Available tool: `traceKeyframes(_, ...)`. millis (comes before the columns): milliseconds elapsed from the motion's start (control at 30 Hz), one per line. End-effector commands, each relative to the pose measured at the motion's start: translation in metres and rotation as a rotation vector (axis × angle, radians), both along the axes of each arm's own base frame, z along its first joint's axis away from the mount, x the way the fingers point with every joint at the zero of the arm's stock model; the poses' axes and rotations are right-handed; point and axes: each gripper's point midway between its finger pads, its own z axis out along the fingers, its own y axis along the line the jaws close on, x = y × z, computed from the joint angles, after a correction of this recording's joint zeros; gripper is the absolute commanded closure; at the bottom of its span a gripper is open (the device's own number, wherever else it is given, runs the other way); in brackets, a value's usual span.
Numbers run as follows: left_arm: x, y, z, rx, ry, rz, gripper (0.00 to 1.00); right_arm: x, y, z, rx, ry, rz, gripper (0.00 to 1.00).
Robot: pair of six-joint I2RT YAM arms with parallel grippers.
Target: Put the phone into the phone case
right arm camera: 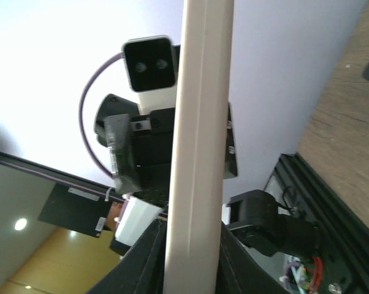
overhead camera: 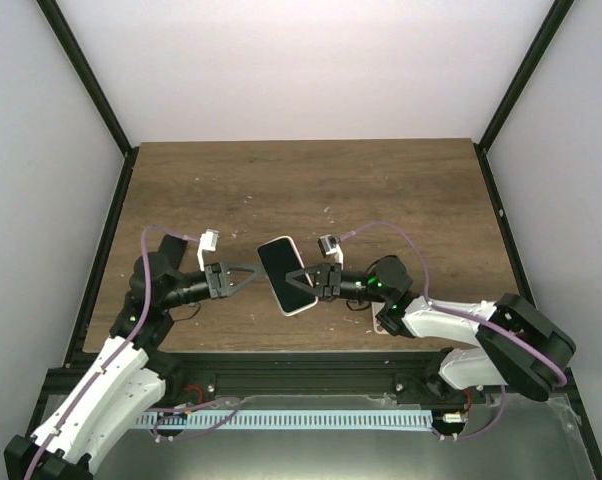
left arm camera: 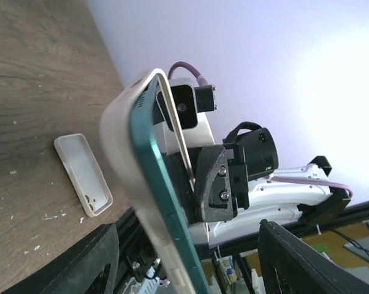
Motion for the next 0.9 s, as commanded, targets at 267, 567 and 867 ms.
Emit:
traceKeyframes(267,-0.006,0.0,0.024,-0.105,-0.08,-0.024,0.43,-0.028,0.003,0.07,0.241,-0.094,0.105,0.81)
traceKeyframes(567,-0.005,0.0,0.026,-0.123,-0.079,-0.023,0.73,-0.035,0.017,0.069,0.255,-0.079,0.159,0.81)
traceKeyframes(867,-0.003,0.0,0.023,-0.049,-0.052,-0.01,0.83,-0.031,0.022,0.053,0.203,-0.052,0.141,0.65)
